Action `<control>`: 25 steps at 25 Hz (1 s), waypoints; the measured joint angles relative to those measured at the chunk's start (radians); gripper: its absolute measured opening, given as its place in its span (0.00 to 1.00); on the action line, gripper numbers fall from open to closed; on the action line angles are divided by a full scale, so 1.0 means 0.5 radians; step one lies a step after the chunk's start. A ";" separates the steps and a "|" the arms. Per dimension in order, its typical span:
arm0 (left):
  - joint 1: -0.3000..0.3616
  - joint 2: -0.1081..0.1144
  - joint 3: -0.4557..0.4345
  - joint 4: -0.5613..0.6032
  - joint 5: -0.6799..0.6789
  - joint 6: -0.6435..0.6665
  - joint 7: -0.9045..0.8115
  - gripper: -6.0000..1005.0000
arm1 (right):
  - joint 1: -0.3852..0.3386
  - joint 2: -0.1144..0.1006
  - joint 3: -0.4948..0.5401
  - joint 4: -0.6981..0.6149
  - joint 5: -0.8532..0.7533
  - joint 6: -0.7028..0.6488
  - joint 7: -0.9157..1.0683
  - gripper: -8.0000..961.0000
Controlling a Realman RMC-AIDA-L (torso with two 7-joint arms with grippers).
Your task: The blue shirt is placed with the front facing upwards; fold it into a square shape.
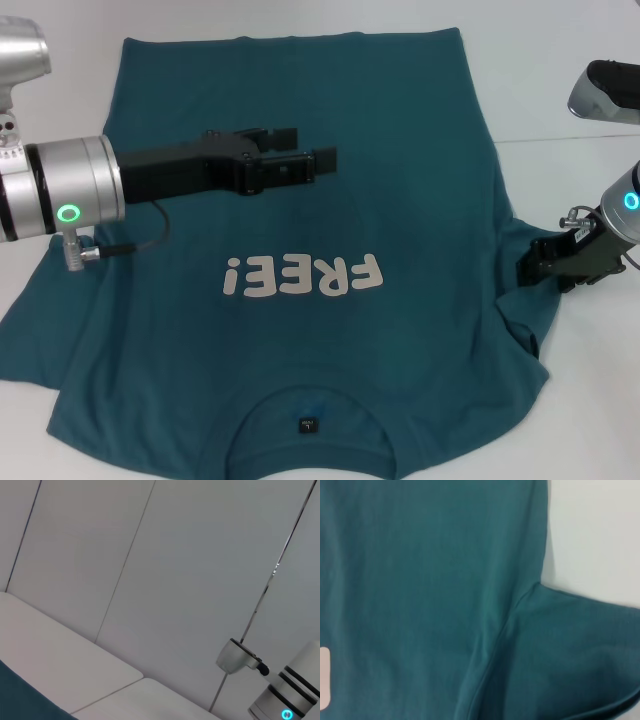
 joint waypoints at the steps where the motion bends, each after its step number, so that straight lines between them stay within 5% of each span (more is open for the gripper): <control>1: 0.000 0.000 0.000 0.000 -0.001 0.000 0.000 0.84 | 0.001 0.000 0.000 0.000 -0.001 0.000 0.000 0.59; 25: 0.001 0.000 0.000 0.000 -0.005 -0.002 0.004 0.84 | 0.004 0.000 0.024 -0.004 0.006 0.031 -0.002 0.65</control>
